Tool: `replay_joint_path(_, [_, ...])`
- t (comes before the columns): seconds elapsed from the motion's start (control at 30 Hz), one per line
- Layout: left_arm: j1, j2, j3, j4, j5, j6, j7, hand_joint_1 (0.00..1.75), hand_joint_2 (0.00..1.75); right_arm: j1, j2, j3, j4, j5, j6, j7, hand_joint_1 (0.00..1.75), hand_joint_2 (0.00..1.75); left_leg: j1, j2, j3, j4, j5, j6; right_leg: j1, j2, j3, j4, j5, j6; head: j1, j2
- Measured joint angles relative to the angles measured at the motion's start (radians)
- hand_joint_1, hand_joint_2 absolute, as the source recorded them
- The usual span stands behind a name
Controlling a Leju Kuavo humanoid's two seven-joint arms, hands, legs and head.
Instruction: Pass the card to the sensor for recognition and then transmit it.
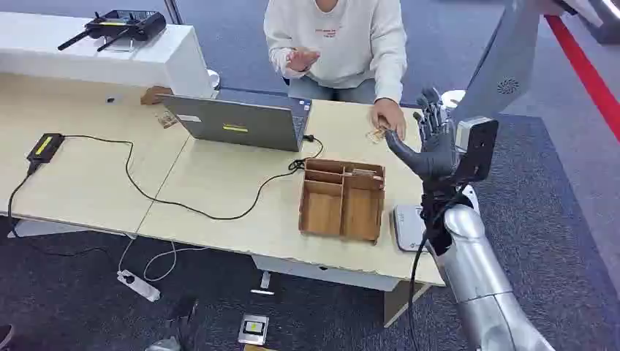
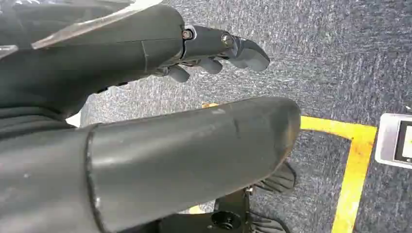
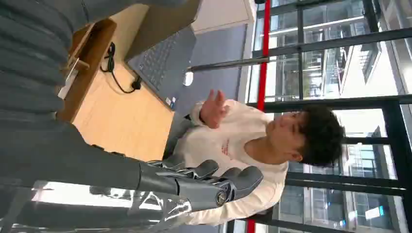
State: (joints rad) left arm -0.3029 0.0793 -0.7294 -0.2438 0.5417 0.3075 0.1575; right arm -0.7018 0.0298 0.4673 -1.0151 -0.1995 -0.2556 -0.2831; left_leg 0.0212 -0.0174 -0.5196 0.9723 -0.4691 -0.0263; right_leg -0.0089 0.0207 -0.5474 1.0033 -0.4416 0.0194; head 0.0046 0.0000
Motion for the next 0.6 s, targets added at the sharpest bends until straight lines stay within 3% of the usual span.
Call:
replay_joint_path(0.33, [0.000, -0.002, 0.000, 0.000, 0.005, -0.001, 0.006, 0.00, 0.00, -0.003, 0.004, 0.010, 0.010, -0.006, 0.003, -0.019, 0.00, 1.75, 0.000, 0.000, 0.000, 0.000, 0.000, 0.000, 0.000, 0.000, 0.000, 0.000, 0.000, 0.000, 0.000, 0.000])
replay_joint_path(0.6, [0.000, -0.002, 0.000, 0.000, 0.003, -0.011, -0.023, 0.00, 0.00, -0.003, -0.001, 0.013, 0.013, -0.004, -0.017, -0.013, 0.00, 1.75, 0.000, 0.000, 0.000, 0.000, 0.000, 0.000, 0.000, 0.000, 0.000, 0.000, 0.000, 0.000, 0.000, 0.000])
